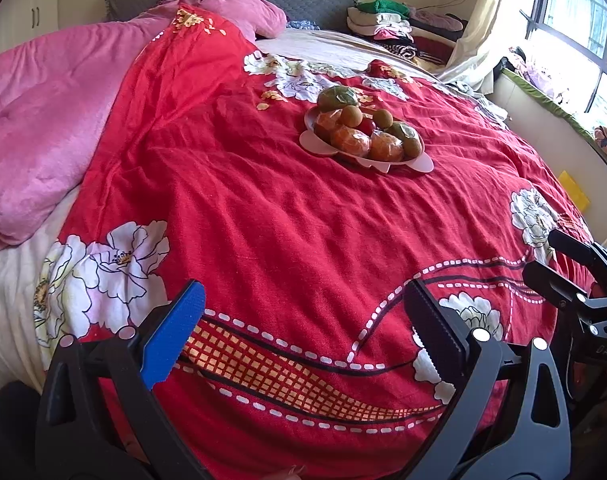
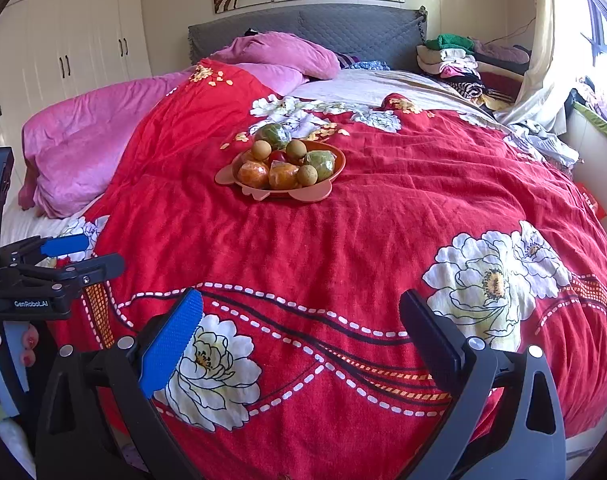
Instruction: Organize fruits
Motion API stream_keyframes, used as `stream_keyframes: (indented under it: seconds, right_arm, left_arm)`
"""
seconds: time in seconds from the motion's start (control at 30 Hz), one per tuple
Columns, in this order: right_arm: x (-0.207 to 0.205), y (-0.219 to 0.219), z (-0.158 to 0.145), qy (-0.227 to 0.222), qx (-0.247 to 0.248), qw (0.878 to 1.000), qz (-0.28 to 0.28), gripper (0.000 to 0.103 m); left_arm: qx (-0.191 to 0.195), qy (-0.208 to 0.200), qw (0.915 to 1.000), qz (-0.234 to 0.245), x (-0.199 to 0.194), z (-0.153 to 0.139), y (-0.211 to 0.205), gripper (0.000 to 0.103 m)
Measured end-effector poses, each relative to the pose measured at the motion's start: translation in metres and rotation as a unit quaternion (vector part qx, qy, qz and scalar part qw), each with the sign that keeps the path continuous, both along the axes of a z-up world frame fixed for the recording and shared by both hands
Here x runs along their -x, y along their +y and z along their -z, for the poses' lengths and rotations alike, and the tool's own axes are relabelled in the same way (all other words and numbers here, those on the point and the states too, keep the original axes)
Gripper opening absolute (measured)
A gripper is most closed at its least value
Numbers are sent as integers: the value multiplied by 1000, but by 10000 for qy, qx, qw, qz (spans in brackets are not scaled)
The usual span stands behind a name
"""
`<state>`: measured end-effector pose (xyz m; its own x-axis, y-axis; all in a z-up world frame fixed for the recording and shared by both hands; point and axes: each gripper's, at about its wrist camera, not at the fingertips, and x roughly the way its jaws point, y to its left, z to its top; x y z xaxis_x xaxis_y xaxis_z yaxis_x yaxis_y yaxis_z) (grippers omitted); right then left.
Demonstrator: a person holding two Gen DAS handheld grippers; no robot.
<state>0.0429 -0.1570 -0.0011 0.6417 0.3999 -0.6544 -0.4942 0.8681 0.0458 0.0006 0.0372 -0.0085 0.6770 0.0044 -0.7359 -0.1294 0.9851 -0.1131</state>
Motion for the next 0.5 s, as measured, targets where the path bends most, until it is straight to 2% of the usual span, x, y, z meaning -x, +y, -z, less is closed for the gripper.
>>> stream_keyframes:
  seconds: [0.5]
  right_arm:
    - [1, -2, -2, -23, -11, 10000, 8, 98]
  left_arm:
    - [-19, 10, 10000, -72, 1, -2, 3, 93]
